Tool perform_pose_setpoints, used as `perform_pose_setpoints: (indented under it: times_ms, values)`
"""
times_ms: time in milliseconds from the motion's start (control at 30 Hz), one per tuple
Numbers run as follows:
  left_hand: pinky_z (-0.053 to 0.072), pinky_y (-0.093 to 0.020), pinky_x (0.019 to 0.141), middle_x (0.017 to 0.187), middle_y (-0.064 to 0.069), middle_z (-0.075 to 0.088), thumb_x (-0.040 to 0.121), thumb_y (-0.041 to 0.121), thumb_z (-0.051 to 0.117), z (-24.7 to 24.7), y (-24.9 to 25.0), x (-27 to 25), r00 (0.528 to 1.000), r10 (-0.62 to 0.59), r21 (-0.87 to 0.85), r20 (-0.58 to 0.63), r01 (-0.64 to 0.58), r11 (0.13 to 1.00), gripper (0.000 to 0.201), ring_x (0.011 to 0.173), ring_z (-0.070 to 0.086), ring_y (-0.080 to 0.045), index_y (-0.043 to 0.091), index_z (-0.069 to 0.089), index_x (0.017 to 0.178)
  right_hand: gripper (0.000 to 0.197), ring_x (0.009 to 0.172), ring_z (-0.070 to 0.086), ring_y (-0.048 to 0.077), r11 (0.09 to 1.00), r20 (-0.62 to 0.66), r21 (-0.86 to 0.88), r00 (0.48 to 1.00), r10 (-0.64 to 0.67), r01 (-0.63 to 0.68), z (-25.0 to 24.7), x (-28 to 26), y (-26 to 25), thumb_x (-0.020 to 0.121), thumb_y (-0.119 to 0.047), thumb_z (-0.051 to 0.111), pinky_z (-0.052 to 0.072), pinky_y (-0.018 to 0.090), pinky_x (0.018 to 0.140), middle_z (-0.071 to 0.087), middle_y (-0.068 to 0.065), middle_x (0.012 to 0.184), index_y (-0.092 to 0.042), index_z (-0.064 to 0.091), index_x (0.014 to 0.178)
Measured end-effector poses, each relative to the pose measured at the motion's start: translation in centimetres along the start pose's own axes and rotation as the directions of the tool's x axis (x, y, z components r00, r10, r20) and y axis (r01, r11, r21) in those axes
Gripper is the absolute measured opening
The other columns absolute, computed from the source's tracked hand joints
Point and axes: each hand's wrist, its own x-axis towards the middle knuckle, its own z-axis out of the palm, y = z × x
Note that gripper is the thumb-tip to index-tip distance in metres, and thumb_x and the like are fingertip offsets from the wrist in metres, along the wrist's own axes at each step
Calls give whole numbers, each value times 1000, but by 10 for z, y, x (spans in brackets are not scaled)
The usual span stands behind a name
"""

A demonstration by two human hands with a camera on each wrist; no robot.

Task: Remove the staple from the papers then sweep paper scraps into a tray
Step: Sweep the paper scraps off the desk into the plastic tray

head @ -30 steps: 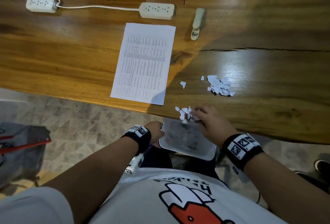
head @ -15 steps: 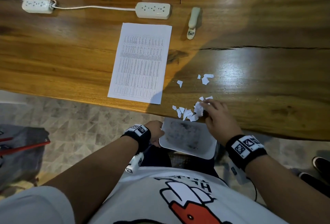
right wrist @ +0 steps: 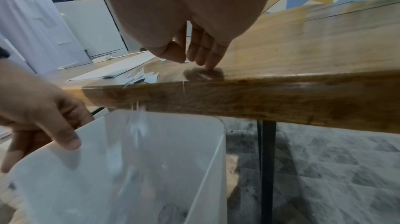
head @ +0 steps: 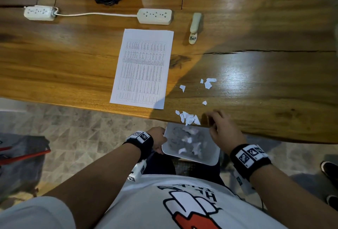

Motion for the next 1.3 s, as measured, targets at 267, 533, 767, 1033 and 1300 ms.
perform_pose_setpoints:
  times_ms: [267,533,767,1033,1300]
  values:
    - [70,-48,71,124,-24,77,104,8,52,1,1,-2,1000,8,36,3,-8,999,34,76,81,-36,3,68,133,51,131,44,29,978,58,-198,997,-51,62,7,9,-15,89,-6,60,48,47,107,52,1,147,-20,62,138]
    - [70,-40,65,120,-23,78,104,7,54,-1,-6,2,1000,22,34,-11,-22,999,32,54,76,-19,4,70,131,64,146,35,28,991,49,-120,997,-52,58,4,26,-29,93,-10,56,35,46,120,39,5,161,-16,41,155]
    - [64,-27,50,122,-25,78,105,7,51,-7,-7,-5,1000,29,42,4,-29,999,33,51,75,-16,1,70,132,72,159,-6,19,942,296,-207,934,-199,266,21,13,-41,100,-13,44,-3,40,128,-4,-2,171,-19,12,164]
    - [69,-47,82,118,-23,79,101,8,55,-13,-10,-4,1000,12,74,22,-13,997,33,77,83,-31,1,72,127,58,138,43,23,984,108,-47,980,-166,172,18,12,-34,93,-8,58,47,44,110,46,-1,156,-17,52,149]
    - [69,-49,81,105,-22,82,98,8,55,-15,-8,-10,1000,20,123,6,-21,992,32,84,82,-37,-3,75,121,34,112,58,22,950,314,-127,920,-233,284,27,11,-45,94,-17,51,52,34,84,59,-2,119,-22,66,125]
